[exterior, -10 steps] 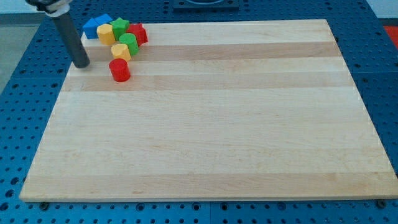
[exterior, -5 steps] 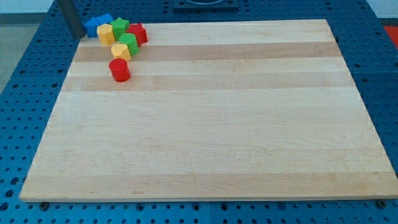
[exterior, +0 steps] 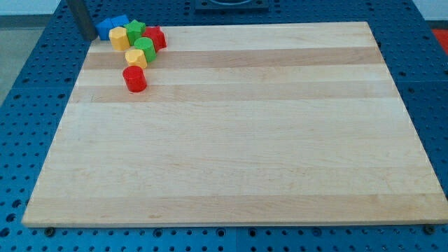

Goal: Move the blue triangle left to the blue cube

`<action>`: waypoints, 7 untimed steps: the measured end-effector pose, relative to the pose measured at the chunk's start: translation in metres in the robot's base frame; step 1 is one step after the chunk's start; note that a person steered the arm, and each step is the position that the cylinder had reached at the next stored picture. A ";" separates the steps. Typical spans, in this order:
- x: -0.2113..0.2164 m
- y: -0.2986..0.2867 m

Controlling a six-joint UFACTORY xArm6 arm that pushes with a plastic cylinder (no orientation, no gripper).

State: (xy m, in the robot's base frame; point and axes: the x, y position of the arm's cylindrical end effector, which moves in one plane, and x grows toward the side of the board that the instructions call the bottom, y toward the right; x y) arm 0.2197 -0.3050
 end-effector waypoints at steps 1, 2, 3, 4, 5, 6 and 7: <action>-0.001 0.000; -0.002 0.000; -0.018 0.000; -0.028 0.000; -0.029 0.000; -0.029 0.000; -0.028 0.003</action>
